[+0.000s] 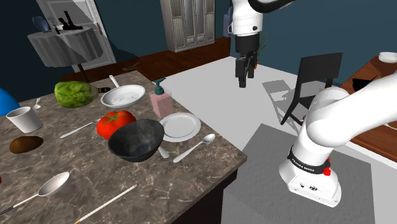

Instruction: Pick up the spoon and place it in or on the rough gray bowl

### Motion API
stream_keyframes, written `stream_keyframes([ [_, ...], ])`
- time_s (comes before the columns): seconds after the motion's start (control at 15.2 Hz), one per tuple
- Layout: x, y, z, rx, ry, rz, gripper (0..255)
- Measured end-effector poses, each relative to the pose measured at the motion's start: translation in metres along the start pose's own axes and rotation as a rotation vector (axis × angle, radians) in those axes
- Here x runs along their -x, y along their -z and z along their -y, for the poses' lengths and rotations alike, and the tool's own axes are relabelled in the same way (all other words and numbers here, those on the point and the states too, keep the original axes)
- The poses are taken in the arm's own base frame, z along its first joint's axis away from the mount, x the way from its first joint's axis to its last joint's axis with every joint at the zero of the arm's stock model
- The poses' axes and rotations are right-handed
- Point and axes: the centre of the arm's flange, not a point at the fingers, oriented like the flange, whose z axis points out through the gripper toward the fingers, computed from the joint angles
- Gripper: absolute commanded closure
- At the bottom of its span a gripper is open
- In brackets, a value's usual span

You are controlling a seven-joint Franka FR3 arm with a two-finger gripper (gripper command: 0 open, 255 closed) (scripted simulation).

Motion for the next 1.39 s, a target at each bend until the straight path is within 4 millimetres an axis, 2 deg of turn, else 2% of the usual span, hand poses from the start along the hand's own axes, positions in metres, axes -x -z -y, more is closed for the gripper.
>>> stream_keyframes([
  [0.13, -0.003, -0.004, 0.005, 0.003, -0.006, 0.003, 0],
  [0.4, -0.027, -0.031, 0.036, 0.026, -0.049, 0.026, 0],
  [0.99, -0.089, -0.111, 0.116, 0.085, -0.161, 0.083, 0],
  [1.25, -0.117, -0.152, 0.147, 0.111, -0.213, 0.109, 0],
  [1.39, -0.123, -0.164, 0.153, 0.116, -0.225, 0.115, 0],
])
